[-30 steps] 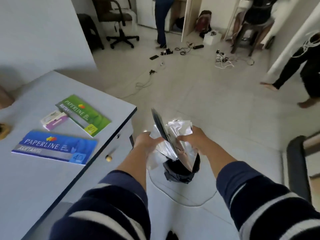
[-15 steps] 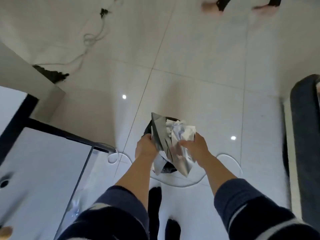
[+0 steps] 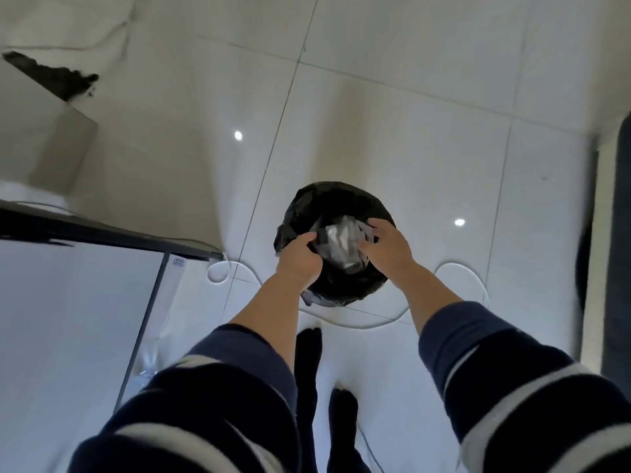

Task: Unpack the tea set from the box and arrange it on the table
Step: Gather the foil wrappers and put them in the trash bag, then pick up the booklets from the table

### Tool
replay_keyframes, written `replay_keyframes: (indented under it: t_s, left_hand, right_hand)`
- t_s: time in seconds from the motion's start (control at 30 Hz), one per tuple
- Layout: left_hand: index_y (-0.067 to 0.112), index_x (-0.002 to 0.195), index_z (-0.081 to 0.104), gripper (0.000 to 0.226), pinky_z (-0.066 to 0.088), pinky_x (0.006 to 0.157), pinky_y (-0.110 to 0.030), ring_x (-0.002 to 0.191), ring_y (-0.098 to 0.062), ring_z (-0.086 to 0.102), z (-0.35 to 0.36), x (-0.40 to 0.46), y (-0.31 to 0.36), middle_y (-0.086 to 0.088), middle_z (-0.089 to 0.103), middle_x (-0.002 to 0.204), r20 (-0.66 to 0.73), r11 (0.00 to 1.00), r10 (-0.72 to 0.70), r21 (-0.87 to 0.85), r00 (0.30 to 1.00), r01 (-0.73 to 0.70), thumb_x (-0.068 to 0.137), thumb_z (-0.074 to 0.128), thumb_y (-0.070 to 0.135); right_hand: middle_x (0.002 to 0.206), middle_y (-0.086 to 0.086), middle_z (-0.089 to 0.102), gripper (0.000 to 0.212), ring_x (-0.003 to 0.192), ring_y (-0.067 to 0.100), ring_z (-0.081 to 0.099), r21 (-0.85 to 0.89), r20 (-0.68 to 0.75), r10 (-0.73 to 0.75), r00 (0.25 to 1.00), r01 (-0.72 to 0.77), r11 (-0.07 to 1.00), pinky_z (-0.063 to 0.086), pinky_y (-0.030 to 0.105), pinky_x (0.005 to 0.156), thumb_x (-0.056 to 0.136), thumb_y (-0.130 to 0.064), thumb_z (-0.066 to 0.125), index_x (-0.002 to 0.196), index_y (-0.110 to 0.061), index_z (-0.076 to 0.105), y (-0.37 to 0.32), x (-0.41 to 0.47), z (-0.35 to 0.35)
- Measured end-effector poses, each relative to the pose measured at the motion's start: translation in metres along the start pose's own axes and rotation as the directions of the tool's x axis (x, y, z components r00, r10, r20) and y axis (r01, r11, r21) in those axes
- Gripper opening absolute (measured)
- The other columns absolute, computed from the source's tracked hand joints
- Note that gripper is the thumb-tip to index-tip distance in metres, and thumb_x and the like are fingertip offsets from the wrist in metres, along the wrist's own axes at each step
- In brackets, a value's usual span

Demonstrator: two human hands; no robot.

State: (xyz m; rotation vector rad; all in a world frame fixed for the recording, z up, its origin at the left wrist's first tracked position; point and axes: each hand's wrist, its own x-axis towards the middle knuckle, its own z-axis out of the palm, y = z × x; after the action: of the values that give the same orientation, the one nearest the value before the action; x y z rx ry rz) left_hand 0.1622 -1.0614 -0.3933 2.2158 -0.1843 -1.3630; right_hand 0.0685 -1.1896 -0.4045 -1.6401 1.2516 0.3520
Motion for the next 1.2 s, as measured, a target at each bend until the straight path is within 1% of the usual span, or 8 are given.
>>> replay_keyframes:
  t_s: [0.07,0.23,0.43,0.6,0.73,0.9,1.0,1.2]
  left_hand:
    - [0.027,0.124,0.055,0.040,0.046,0.090,-0.033,0.099,-0.027,0.056,-0.007,-0.015,0.012,-0.003,0.062,0.099,-0.002,1.000,0.023,0.017,1.000,-0.023,0.093,0.039,0.006]
    - [0.020,0.141,0.045,0.048,0.038,0.103,-0.028,0.131,-0.025,0.045,-0.032,-0.074,0.039,-0.006,0.045,0.146,-0.065,0.996,0.076,0.056,0.995,-0.072,0.095,0.040,0.009]
    - [0.022,0.139,0.049,0.046,0.040,0.096,-0.025,0.127,-0.021,0.050,-0.088,-0.188,0.062,-0.002,0.045,0.146,-0.258,0.986,0.160,-0.002,0.953,-0.166,0.095,0.039,0.010]
    - [0.023,0.137,0.050,0.045,0.047,0.086,-0.028,0.107,-0.022,0.057,-0.146,-0.282,0.046,-0.005,0.049,0.142,-0.459,0.979,0.162,-0.036,0.874,-0.200,0.095,0.039,0.011]
    - [0.018,0.137,0.050,0.046,0.041,0.102,-0.030,0.127,-0.025,0.049,-0.186,-0.348,0.009,-0.006,0.049,0.144,-0.605,0.984,0.097,-0.061,0.790,-0.168,0.093,0.043,0.009]
    - [0.022,0.135,0.053,0.046,0.045,0.093,-0.029,0.114,-0.027,0.055,-0.222,-0.409,-0.056,-0.007,0.051,0.140,-0.732,0.973,-0.080,-0.205,0.676,-0.107,0.093,0.042,0.009]
    - [0.021,0.133,0.055,0.046,0.051,0.084,-0.031,0.101,-0.028,0.059,-0.240,-0.431,-0.102,-0.010,0.052,0.137,-0.766,0.943,-0.188,-0.316,0.615,-0.105,0.092,0.039,0.007]
    - [0.017,0.134,0.054,0.042,0.047,0.092,-0.032,0.116,-0.032,0.055,-0.271,-0.436,-0.183,-0.010,0.051,0.136,-0.746,0.876,-0.380,-0.480,0.546,-0.047,0.093,0.048,0.009]
  right_hand:
    - [0.139,0.004,0.052,0.054,0.126,0.023,0.050,-0.026,0.006,-0.016,1.000,0.016,1.000,0.039,0.034,0.106,0.089,-0.017,0.060,0.140,-0.019,0.042,-0.013,-0.012,-0.008]
    - [0.132,0.010,0.057,0.050,0.118,0.025,0.055,-0.120,0.041,-0.110,0.993,0.114,0.986,0.042,0.030,0.097,0.089,-0.017,0.059,0.137,-0.018,0.044,-0.055,-0.066,-0.038]
    - [0.136,0.009,0.053,0.049,0.122,0.025,0.052,-0.214,0.094,-0.318,0.943,0.331,0.919,0.038,0.024,0.091,0.092,-0.019,0.057,0.139,-0.018,0.043,-0.130,-0.175,-0.064]
    - [0.131,0.009,0.056,0.044,0.103,0.021,0.057,-0.236,0.182,-0.482,0.857,0.514,0.825,0.042,0.024,0.083,0.091,-0.021,0.058,0.134,-0.018,0.049,-0.191,-0.265,-0.054]
    - [0.132,0.008,0.053,0.044,0.096,0.020,0.058,-0.254,0.294,-0.555,0.779,0.623,0.740,0.045,0.027,0.079,0.091,-0.021,0.057,0.135,-0.018,0.048,-0.229,-0.325,-0.023]
    - [0.117,0.005,0.058,0.043,0.093,0.019,0.057,-0.290,0.440,-0.608,0.661,0.745,0.600,0.046,0.024,0.075,0.090,-0.018,0.057,0.133,-0.013,0.051,-0.263,-0.374,0.041]
    - [0.126,0.007,0.057,0.046,0.091,0.018,0.055,-0.306,0.518,-0.596,0.614,0.783,0.541,0.044,0.023,0.073,0.089,-0.021,0.059,0.134,-0.016,0.051,-0.278,-0.390,0.089]
    - [0.133,0.007,0.057,0.044,0.117,0.024,0.058,-0.346,0.613,-0.562,0.556,0.828,0.441,0.042,0.024,0.084,0.089,-0.017,0.058,0.132,-0.016,0.053,-0.303,-0.403,0.178]
